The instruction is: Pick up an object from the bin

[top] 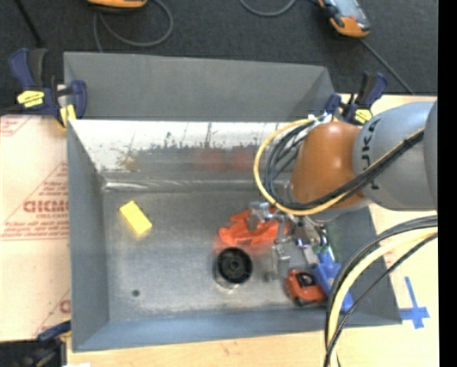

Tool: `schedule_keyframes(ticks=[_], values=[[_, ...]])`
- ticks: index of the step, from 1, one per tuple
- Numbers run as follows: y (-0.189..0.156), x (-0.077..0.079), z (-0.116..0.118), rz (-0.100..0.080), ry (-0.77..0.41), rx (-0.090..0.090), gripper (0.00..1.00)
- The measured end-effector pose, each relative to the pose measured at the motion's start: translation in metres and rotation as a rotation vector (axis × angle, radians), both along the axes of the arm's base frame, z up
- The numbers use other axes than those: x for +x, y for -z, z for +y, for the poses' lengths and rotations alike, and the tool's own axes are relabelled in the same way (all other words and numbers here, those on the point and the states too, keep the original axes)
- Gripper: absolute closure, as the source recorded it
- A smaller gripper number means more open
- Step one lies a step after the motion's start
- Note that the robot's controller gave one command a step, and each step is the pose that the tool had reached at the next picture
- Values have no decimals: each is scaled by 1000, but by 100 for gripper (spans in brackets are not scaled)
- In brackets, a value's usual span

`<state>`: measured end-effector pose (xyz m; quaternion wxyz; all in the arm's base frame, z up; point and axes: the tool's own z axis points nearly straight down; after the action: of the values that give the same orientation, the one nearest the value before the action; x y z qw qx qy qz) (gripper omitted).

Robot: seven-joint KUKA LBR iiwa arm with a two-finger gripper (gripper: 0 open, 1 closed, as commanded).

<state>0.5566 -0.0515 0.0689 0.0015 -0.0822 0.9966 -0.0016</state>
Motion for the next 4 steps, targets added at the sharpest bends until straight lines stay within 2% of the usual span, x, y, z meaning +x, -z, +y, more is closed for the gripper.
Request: schedule_keyframes(ticks=[1, 2, 3, 4], values=[[-1, 16, 7, -1, -183, 1, 0], [-1, 24, 8, -2, -12, 5, 0], [-2, 34, 17, -2, -241, 0, 0], [-4, 74, 24, -6, 43, 5, 100]])
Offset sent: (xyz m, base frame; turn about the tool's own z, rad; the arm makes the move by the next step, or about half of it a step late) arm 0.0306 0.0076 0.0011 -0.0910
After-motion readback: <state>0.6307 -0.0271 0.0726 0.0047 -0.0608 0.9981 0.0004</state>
